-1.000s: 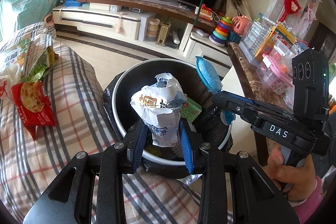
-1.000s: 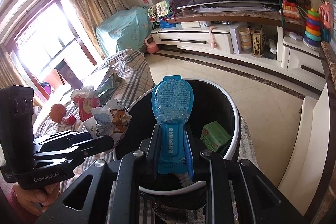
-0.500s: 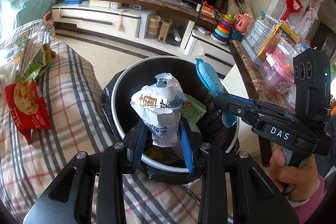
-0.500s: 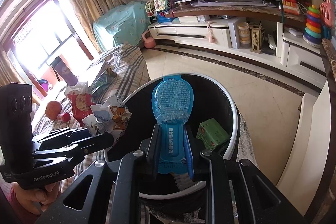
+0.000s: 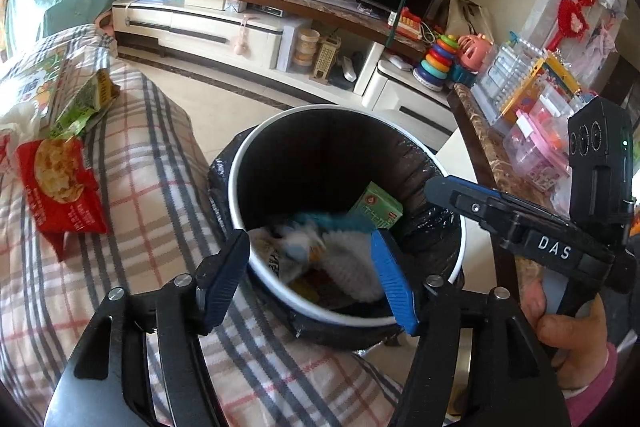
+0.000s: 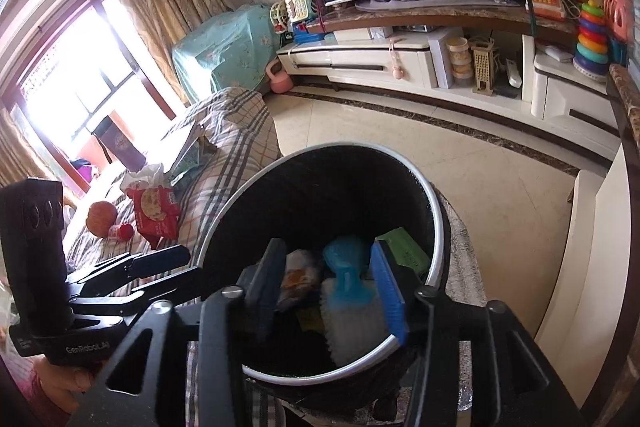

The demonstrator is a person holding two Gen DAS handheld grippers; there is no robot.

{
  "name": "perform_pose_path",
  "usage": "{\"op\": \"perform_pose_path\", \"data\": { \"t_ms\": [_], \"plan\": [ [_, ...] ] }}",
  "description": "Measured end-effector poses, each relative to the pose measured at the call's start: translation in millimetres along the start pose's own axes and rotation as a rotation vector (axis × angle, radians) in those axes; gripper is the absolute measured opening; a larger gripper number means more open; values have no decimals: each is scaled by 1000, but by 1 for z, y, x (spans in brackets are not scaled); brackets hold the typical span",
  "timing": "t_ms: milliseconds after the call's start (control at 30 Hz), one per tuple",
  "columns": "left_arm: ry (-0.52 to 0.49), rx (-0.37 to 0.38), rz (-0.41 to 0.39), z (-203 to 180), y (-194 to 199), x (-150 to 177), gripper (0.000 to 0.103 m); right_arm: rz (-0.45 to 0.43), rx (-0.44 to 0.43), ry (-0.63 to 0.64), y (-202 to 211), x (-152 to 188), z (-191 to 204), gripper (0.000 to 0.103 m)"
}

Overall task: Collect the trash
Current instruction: 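Open both grippers to drop the wrapper and brush into the bin, then move both open grippers back over the bed items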

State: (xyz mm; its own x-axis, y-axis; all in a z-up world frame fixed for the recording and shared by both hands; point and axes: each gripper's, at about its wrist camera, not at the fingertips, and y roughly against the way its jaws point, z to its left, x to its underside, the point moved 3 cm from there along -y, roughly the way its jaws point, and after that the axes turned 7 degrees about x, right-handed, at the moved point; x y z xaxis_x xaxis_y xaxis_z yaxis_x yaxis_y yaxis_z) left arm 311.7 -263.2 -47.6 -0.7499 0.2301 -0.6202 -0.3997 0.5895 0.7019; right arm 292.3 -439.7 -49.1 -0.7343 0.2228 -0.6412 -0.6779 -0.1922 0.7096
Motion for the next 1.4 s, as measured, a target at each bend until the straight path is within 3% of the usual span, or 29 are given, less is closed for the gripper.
{"op": "perform_pose_path", "data": {
  "t_ms": [67,200,233,433,867,1167,1400],
  "plan": [
    [-2,-4,-10,2,8,4,67,-9,-12,-8,4,1,3,55],
    [26,-19,-38,13,28,18,72,-33,-26,-21,11,4,9,90],
    [39,-18,-40,16,32,21,72,-36,-34,-28,12,5,12,93],
    [130,-50,-79,46,64,46,74,-12,-67,-40,15,16,33,96],
    [260,-176,-124,117,118,99,75,39,-142,61,14,47,112,100],
    [327,-251,-165,160,150,118,75,83,-139,166,1,68,168,102],
    [351,-281,-181,182,164,121,75,69,-140,235,-17,72,194,102]
  ]
}}
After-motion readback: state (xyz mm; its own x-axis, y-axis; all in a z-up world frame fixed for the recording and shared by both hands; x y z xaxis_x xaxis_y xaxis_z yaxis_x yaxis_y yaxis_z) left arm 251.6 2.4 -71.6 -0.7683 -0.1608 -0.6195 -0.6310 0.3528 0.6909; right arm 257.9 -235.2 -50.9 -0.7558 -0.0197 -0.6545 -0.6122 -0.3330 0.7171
